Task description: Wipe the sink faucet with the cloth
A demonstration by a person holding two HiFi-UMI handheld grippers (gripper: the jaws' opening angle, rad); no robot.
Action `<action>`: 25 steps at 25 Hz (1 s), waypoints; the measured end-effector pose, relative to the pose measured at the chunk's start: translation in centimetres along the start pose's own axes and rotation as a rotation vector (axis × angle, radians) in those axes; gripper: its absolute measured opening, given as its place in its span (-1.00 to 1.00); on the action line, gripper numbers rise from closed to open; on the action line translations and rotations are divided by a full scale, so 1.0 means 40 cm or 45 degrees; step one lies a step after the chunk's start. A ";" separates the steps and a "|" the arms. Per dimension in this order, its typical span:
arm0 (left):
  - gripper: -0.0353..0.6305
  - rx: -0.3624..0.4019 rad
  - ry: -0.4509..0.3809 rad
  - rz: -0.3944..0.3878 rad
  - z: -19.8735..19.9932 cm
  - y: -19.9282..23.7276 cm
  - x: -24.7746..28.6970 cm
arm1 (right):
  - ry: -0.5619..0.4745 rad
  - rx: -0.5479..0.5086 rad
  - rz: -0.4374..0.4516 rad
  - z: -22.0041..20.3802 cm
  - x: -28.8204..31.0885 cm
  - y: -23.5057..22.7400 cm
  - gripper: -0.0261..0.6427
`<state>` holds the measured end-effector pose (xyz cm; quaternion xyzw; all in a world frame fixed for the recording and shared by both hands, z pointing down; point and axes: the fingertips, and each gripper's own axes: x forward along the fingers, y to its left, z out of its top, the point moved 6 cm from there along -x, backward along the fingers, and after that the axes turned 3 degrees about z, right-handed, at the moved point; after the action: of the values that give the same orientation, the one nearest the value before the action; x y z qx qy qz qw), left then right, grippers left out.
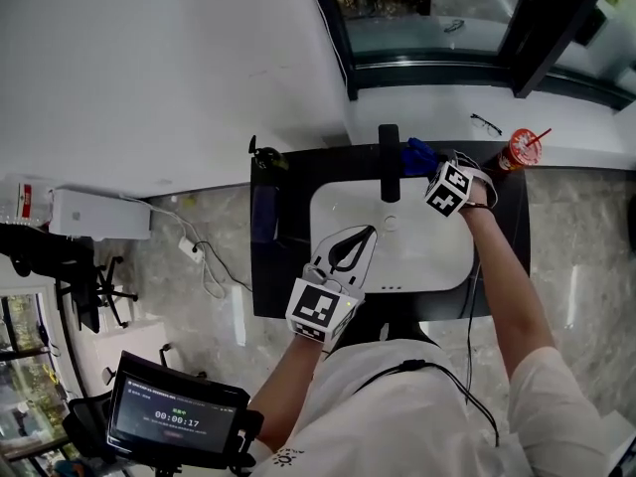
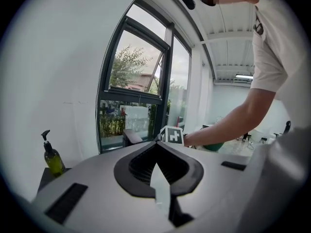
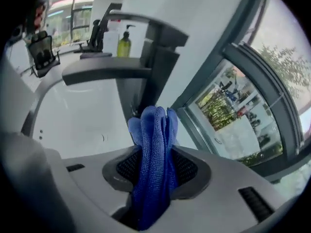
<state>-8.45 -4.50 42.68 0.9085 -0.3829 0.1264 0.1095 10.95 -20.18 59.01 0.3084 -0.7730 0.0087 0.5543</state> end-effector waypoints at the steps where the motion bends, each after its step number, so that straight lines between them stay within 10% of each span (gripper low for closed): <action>1: -0.91 -0.005 0.000 0.000 -0.005 0.001 -0.003 | 0.031 -0.055 0.007 0.005 0.016 0.015 -0.49; 7: -0.91 -0.027 -0.013 0.008 -0.020 0.008 -0.013 | -0.040 -0.050 0.053 0.047 0.034 0.044 -0.48; 18: -0.91 -0.016 -0.022 -0.014 0.014 -0.014 -0.001 | -0.583 0.279 -0.080 0.116 -0.227 -0.107 -0.49; 25: -0.91 -0.035 -0.038 -0.028 -0.004 -0.015 -0.006 | -0.156 0.201 -0.120 0.021 -0.095 -0.071 -0.49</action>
<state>-8.19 -3.90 42.69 0.9129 -0.3763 0.1063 0.1175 12.37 -20.98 54.47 0.3871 -0.7870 0.0246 0.4798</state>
